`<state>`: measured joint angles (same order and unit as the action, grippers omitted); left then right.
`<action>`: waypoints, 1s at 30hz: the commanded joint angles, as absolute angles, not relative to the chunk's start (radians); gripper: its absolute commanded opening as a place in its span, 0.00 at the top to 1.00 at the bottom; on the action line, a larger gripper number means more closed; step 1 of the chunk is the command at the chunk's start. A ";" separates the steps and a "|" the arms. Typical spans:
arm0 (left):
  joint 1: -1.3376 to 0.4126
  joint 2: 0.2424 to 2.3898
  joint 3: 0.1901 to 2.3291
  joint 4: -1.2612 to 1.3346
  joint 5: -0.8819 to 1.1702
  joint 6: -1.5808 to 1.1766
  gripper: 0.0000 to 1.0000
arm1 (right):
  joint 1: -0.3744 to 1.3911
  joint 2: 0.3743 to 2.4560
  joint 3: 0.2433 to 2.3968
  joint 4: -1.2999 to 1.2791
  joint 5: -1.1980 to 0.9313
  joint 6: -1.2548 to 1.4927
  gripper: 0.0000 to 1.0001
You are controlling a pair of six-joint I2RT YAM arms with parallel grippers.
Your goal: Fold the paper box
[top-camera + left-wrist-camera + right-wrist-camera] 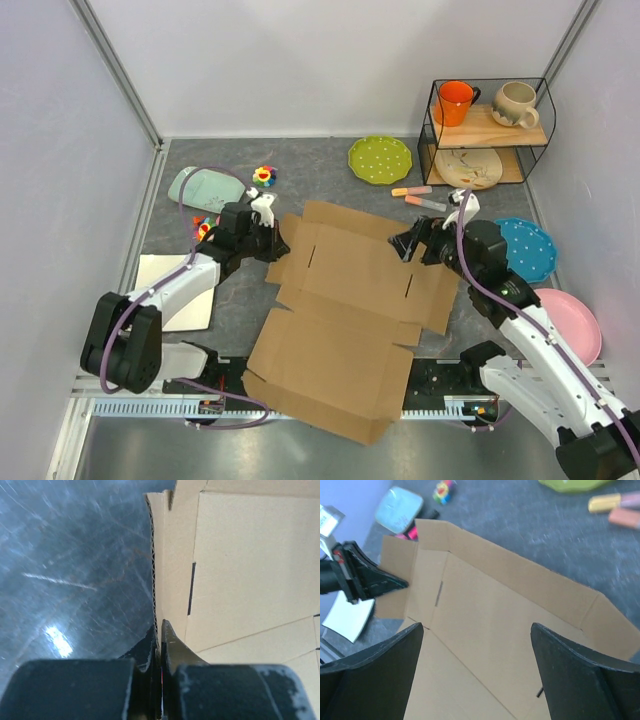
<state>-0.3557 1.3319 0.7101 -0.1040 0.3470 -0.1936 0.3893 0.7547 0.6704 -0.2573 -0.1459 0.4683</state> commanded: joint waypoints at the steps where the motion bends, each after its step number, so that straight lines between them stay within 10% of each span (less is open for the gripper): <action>1: -0.357 1.285 0.669 0.202 0.262 -0.149 0.98 | 0.394 0.848 0.746 -0.021 -0.227 0.427 0.04; 30: -0.399 1.411 0.721 0.207 0.201 0.069 0.98 | 0.471 1.646 1.315 -0.179 -0.163 -0.038 0.06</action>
<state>-0.3927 1.4433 0.7151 0.1867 0.2508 0.0029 0.4702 1.6028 1.2789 -0.1776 -0.1349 0.0135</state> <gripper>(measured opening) 0.033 0.947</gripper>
